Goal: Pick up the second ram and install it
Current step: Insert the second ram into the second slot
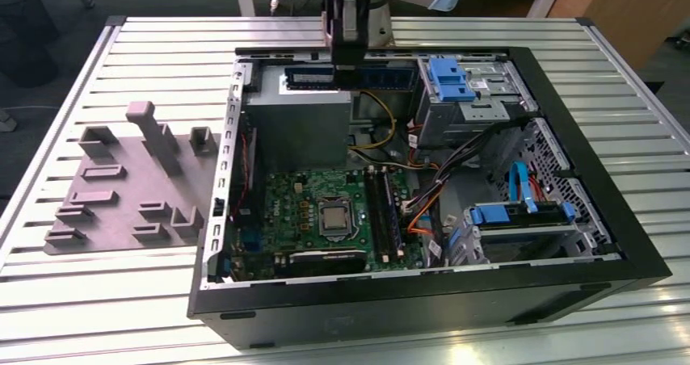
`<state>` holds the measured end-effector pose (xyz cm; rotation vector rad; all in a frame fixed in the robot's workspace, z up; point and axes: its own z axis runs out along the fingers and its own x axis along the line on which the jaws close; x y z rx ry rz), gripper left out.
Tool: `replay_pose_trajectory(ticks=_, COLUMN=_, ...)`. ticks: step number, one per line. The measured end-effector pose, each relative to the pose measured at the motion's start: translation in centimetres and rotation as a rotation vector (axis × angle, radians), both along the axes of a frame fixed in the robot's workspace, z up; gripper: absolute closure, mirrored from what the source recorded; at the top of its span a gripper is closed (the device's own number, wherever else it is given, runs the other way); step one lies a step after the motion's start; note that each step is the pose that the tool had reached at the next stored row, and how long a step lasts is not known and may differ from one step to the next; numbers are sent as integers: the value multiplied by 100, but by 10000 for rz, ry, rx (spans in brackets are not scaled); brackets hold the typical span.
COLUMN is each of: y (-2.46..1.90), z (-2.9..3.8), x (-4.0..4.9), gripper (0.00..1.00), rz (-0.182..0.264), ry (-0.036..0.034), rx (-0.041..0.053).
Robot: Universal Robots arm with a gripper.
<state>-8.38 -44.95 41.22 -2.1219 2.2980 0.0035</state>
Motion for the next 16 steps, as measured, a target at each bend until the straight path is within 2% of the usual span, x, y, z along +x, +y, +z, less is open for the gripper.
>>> replay_pose_trajectory(ticks=16, y=0, z=-10, x=0, gripper=86, rz=-2180, ry=0, rx=-2)
